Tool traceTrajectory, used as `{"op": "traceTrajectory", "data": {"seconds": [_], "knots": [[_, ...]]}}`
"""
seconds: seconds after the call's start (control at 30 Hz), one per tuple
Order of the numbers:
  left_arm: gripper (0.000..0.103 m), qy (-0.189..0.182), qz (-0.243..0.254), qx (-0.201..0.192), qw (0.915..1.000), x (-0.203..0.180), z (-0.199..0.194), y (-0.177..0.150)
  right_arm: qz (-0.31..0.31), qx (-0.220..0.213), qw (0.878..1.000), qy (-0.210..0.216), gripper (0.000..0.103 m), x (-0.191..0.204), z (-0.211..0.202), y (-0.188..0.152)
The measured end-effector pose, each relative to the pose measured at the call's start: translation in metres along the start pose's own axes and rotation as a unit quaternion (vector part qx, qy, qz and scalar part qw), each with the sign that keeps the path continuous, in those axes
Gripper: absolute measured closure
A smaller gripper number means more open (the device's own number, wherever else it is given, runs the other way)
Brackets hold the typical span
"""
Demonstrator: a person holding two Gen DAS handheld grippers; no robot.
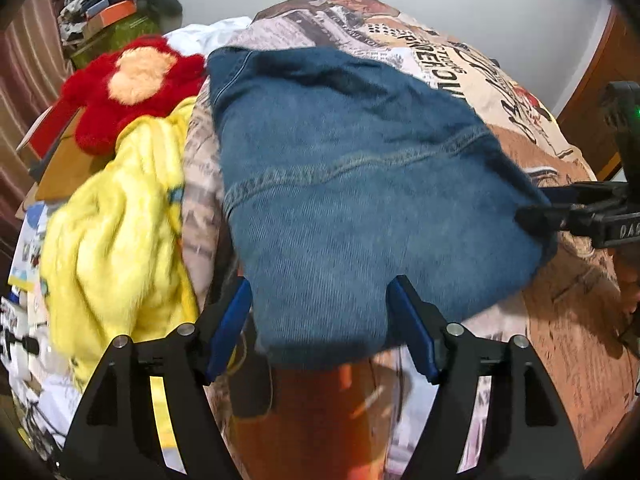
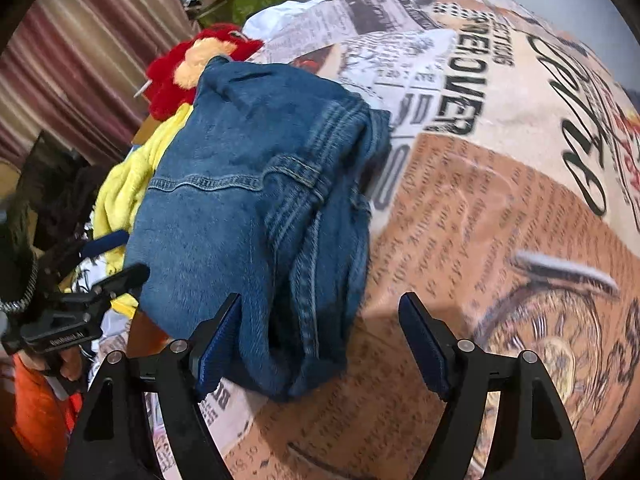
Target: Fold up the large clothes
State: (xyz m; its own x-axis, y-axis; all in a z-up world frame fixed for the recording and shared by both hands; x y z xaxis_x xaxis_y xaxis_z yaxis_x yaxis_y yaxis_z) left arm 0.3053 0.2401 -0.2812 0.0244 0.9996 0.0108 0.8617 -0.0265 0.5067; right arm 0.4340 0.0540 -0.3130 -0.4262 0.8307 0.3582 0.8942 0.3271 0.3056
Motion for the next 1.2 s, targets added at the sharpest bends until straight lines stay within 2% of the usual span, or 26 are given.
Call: {"op": "traceTrajectory", "data": {"seconds": [0.13,0.23,0.3,0.47,0.63,0.83,0.93,1.07,1.2], "knots": [[0.032,0.008,-0.013,0.001,0.9999,0.000,-0.016,-0.009,-0.012,-0.024,0.999,-0.023,0.027,0.005,-0.019,-0.011],[0.032,0.026,-0.006,-0.020,0.9995,-0.006,-0.038,-0.007,-0.028,-0.052,0.997,-0.049,0.027,0.013,-0.042,-0.014],[0.032,0.037,-0.003,-0.040,0.9985,-0.011,-0.056,-0.002,-0.033,-0.080,0.995,-0.040,0.027,0.020,-0.065,-0.017],[0.032,0.050,-0.007,-0.124,0.9910,-0.024,-0.119,0.019,-0.026,-0.156,0.987,0.004,0.027,0.044,-0.130,-0.018],[0.032,0.050,-0.015,-0.223,0.9734,-0.039,-0.194,0.030,-0.034,-0.260,0.963,0.053,0.027,0.077,-0.210,-0.032],[0.032,0.062,-0.012,-0.331,0.9416,-0.061,-0.272,0.026,-0.052,-0.360,0.927,0.090,0.027,0.110,-0.279,-0.067],[0.032,0.072,-0.006,-0.367,0.9275,-0.072,-0.299,0.018,-0.063,-0.398,0.911,0.091,0.027,0.122,-0.300,-0.086],[0.032,0.088,0.000,-0.399,0.9126,-0.084,-0.322,0.007,-0.087,-0.424,0.897,0.090,0.027,0.138,-0.316,-0.109],[0.032,0.099,0.003,-0.418,0.9033,-0.093,-0.334,-0.004,-0.098,-0.446,0.886,0.083,0.027,0.148,-0.324,-0.131]]}}
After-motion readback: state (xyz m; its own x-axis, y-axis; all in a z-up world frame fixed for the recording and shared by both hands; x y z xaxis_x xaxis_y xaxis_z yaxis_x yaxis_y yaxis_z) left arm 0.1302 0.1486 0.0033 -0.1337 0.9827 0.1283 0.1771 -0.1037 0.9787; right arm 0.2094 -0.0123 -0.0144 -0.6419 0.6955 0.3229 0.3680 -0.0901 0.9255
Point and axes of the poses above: each gripper's, at about its wrist camera, not at the fingertips, and z roughly the way its jaws point, x to its left, y to its top, the point moved 4 cm from there along z, roughly the way its jaws point, and after that the axes turned 11 degrees about z, right-handed, at the moved point
